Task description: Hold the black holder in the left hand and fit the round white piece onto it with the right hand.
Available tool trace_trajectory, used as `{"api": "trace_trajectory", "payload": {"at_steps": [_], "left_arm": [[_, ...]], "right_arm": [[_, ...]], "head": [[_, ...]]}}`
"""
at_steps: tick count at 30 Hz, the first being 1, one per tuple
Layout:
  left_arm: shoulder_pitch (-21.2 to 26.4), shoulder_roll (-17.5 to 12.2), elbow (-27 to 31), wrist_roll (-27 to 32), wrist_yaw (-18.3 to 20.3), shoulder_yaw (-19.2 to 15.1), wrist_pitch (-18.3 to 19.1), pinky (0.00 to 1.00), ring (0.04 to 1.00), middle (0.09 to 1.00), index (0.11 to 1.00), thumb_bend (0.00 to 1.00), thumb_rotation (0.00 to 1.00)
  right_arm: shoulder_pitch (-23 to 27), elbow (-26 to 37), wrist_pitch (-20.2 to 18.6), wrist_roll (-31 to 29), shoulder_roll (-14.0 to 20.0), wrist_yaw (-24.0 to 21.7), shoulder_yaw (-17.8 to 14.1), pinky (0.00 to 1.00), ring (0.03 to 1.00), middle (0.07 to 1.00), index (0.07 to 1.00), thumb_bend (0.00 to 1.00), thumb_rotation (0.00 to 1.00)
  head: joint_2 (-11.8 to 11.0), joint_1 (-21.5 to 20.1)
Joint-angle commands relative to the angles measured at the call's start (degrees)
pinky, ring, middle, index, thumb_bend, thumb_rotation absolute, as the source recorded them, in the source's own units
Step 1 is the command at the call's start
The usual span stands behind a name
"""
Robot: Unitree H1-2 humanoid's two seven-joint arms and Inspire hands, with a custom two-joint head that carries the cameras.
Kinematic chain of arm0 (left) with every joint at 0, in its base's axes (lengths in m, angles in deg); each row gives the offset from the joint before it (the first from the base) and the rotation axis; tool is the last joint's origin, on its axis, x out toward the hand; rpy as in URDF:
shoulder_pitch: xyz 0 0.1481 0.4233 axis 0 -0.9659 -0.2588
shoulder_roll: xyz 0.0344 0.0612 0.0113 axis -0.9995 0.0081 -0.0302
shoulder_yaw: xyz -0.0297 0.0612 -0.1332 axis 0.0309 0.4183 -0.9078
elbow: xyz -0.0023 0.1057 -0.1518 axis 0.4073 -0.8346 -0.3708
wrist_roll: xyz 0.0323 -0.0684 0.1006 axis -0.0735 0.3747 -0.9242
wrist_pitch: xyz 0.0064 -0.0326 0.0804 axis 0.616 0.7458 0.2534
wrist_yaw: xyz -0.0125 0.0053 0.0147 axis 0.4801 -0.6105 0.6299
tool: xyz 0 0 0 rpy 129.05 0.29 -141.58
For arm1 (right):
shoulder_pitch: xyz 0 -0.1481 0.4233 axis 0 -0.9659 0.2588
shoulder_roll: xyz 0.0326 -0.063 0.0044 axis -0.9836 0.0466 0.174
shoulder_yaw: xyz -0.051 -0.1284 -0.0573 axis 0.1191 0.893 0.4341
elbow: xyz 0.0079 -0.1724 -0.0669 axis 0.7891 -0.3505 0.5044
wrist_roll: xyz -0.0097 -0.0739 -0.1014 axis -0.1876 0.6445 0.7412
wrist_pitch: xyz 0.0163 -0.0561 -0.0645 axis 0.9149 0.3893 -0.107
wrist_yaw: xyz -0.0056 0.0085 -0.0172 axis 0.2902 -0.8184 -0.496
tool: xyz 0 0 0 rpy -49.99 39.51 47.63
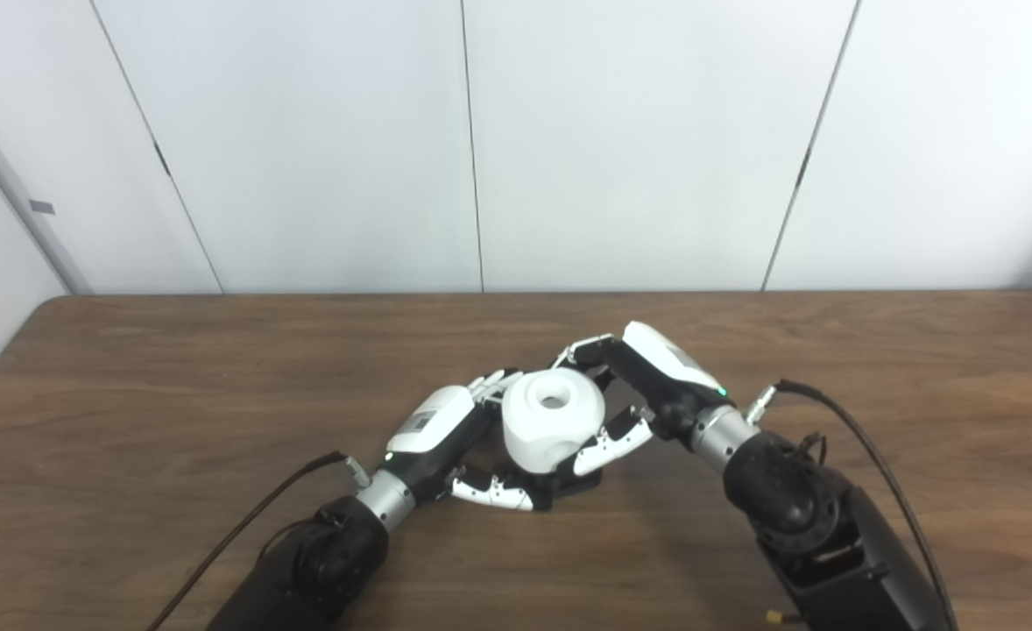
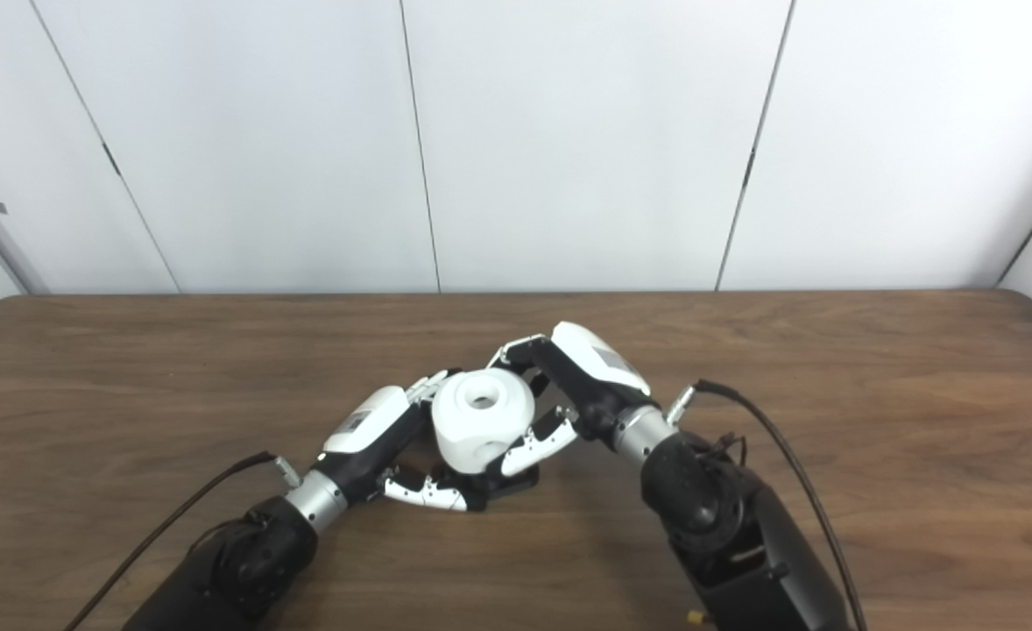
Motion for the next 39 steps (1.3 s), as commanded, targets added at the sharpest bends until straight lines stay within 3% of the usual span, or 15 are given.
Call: {"api": "trace_trajectory", "payload": {"at_steps": [1, 23, 39], "left_arm": [[-3.94, 1.86, -2.21, -1.60, 3.88, 3.18, 1.53, 1.00, 1.000, 0.964, 0.483, 0.52, 0.06], [-4.05, 1.33, -1.20, -1.43, 4.30, 2.98, 2.19, 1.00, 1.000, 0.967, 0.483, 0.52, 0.06], [-3.99, 1.88, -1.50, -1.57, 3.71, 3.08, 1.97, 1.00, 1.000, 0.965, 0.483, 0.52, 0.06]], "right_arm": [[2.77, 2.48, 0.92, 0.56, 0.45, -0.32, -0.33, 0.60, 0.733, 0.733, 0.479, 0.52, 0.14], [2.56, 2.93, 0.81, 1.53, 2.50, -2.12, -0.72, 0.60, 0.736, 0.736, 0.480, 0.52, 0.13], [2.18, 0.67, 1.62, 1.54, 0.30, -1.05, 0.40, 0.61, 0.741, 0.739, 0.479, 0.52, 0.14]], "head": [[0.06, 0.04], [0.51, -0.61], [0.60, 0.19]]}}
